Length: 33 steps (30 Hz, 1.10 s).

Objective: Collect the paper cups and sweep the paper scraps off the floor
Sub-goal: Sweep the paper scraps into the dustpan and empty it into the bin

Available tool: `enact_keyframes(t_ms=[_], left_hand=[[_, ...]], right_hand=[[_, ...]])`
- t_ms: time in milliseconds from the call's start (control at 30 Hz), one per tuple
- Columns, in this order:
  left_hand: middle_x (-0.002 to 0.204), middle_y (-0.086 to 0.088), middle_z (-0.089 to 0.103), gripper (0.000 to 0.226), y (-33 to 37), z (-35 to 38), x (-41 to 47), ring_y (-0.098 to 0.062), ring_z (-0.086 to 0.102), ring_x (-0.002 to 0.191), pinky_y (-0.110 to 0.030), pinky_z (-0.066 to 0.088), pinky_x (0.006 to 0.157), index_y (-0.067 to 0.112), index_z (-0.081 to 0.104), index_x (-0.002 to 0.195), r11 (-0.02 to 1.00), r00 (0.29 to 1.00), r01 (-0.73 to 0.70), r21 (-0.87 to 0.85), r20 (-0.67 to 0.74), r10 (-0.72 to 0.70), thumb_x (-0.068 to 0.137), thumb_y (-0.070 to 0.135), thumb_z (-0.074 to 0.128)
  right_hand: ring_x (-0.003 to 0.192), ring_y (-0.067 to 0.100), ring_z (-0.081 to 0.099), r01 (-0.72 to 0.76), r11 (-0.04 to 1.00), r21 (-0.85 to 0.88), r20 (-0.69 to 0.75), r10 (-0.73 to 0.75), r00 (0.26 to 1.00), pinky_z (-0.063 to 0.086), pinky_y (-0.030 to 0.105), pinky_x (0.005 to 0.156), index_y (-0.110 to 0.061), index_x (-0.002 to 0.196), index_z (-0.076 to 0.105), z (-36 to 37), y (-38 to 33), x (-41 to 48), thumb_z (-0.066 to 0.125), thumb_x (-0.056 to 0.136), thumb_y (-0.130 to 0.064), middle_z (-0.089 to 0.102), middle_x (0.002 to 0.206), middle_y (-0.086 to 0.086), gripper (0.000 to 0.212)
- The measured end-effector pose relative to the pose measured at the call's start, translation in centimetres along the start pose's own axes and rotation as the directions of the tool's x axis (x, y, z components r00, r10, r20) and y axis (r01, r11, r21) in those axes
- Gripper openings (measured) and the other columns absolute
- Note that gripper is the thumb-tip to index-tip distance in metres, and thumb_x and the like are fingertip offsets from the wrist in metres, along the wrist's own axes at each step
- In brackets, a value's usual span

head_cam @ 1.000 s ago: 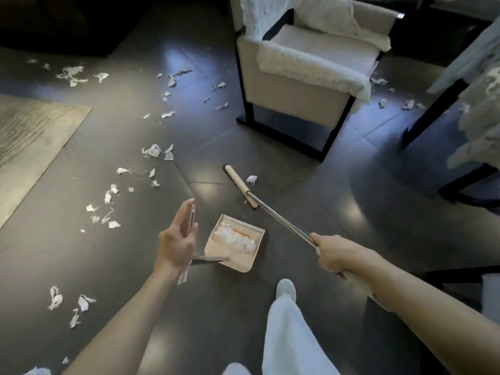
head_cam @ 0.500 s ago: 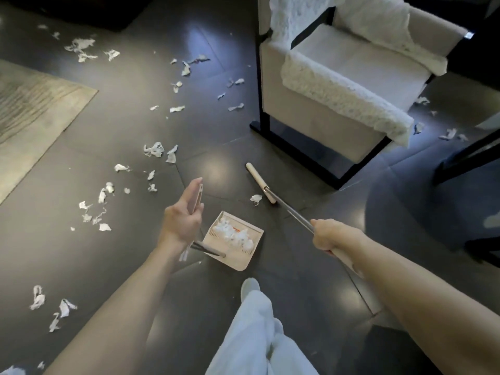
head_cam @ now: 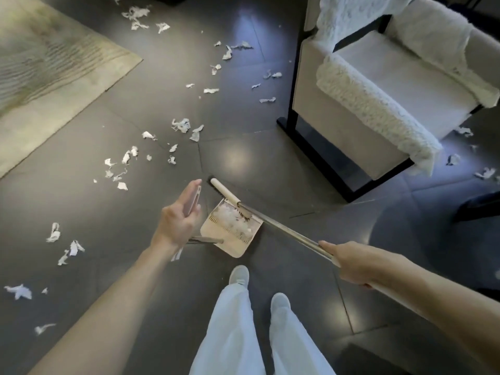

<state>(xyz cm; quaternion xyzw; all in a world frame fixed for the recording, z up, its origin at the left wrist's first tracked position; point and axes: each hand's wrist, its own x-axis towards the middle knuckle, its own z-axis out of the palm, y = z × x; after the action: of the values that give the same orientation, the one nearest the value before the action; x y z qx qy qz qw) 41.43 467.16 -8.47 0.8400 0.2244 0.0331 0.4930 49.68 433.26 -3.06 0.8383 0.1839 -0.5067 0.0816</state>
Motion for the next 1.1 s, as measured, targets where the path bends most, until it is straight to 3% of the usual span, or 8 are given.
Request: enact_keyframes(t_ms=[167,367,500,567,700,800,967,1100], left_hand=[[0.118,0.044,0.049,0.075,-1.8,-1.6,-7.6,0.012,0.046,0.120,-0.010,0.031,0.103,0.070,0.044,0.118,0.995,0.985,0.075,-0.071,-0.151,-0.085,0.092,0.000,0.055],[0.114,0.042,0.050,0.067,-5.5,-5.2,-16.2,0.022,0.047,0.109,0.002,0.033,0.088,0.063,0.045,0.122,0.986,0.925,0.167,-0.022,-0.341,-0.165,0.091,0.005,0.058],[0.107,0.026,0.058,0.057,-8.7,-7.5,-20.8,0.001,0.057,0.092,-0.015,0.039,0.078,0.048,0.050,0.129,0.958,0.858,0.286,0.024,-0.451,-0.245,0.090,0.008,0.062],[0.108,0.018,0.059,0.053,-10.0,-8.7,-22.3,-0.003,0.056,0.093,-0.010,0.036,0.076,0.037,0.054,0.132,0.950,0.834,0.312,0.017,-0.484,-0.265,0.089,0.006,0.062],[0.107,0.013,0.059,0.052,-11.0,-10.0,-22.2,-0.004,0.057,0.089,0.000,0.033,0.072,0.025,0.053,0.135,0.956,0.844,0.292,0.006,-0.471,-0.255,0.089,0.002,0.061],[0.098,0.001,0.068,0.053,-10.9,-10.7,-21.2,-0.011,0.056,0.072,0.000,0.032,0.066,0.022,0.052,0.136,0.964,0.864,0.257,0.071,-0.464,-0.196,0.088,0.001,0.061],[0.126,-0.001,0.063,0.054,-12.4,-12.7,-21.2,-0.023,0.064,0.104,-0.012,0.038,0.083,0.026,0.047,0.139,0.968,0.893,0.249,0.020,-0.390,-0.222,0.091,0.005,0.058],[0.131,0.013,0.054,0.057,-13.2,-13.8,-22.9,0.004,0.051,0.117,0.005,0.029,0.088,0.038,0.046,0.136,0.973,0.929,0.205,-0.109,-0.290,-0.228,0.093,0.002,0.055]], right_hand=[[0.071,0.013,0.061,0.024,0.994,-0.104,-0.020,-0.026,0.999,0.055,0.023,0.054,-0.037,0.152,0.007,-0.8,-0.2,-1.0,0.046,0.089,-0.009,0.054,0.097,0.003,0.079],[0.059,0.014,0.056,0.053,0.978,-0.201,-0.045,-0.063,0.997,0.044,0.024,0.037,-0.024,0.142,0.033,-0.3,-4.6,1.0,0.052,0.078,-0.007,0.054,0.077,0.000,0.068],[0.057,0.016,0.053,0.027,0.974,-0.227,-0.096,-0.050,0.994,0.045,0.024,0.035,-0.022,0.146,0.029,1.5,-9.0,2.8,0.052,0.077,-0.003,0.050,0.079,-0.001,0.076],[0.058,0.016,0.050,0.021,0.973,-0.230,-0.100,-0.045,0.994,0.046,0.025,0.039,-0.021,0.147,0.028,2.6,-11.5,3.7,0.052,0.078,-0.002,0.046,0.080,0.001,0.076],[0.060,0.015,0.050,0.045,0.966,-0.254,-0.062,-0.063,0.996,0.037,0.021,0.038,-0.019,0.142,0.035,5.0,-17.4,5.1,0.050,0.079,-0.004,0.049,0.082,0.002,0.067],[0.075,0.019,0.050,0.090,0.954,-0.287,0.031,-0.085,0.996,0.038,0.021,0.049,-0.020,0.146,0.031,8.0,-21.3,5.1,0.053,0.079,-0.004,0.060,0.111,0.007,0.072],[0.068,0.010,0.050,0.150,0.945,-0.291,0.117,-0.120,0.986,0.040,0.020,0.049,-0.033,0.149,0.026,10.8,-22.9,2.1,0.045,0.086,-0.007,0.053,0.089,-0.004,0.070],[0.074,0.011,0.058,0.131,0.948,-0.291,0.084,-0.111,0.990,0.048,0.021,0.056,-0.039,0.149,0.021,11.0,-21.7,-0.7,0.041,0.089,-0.008,0.057,0.098,-0.004,0.070]])
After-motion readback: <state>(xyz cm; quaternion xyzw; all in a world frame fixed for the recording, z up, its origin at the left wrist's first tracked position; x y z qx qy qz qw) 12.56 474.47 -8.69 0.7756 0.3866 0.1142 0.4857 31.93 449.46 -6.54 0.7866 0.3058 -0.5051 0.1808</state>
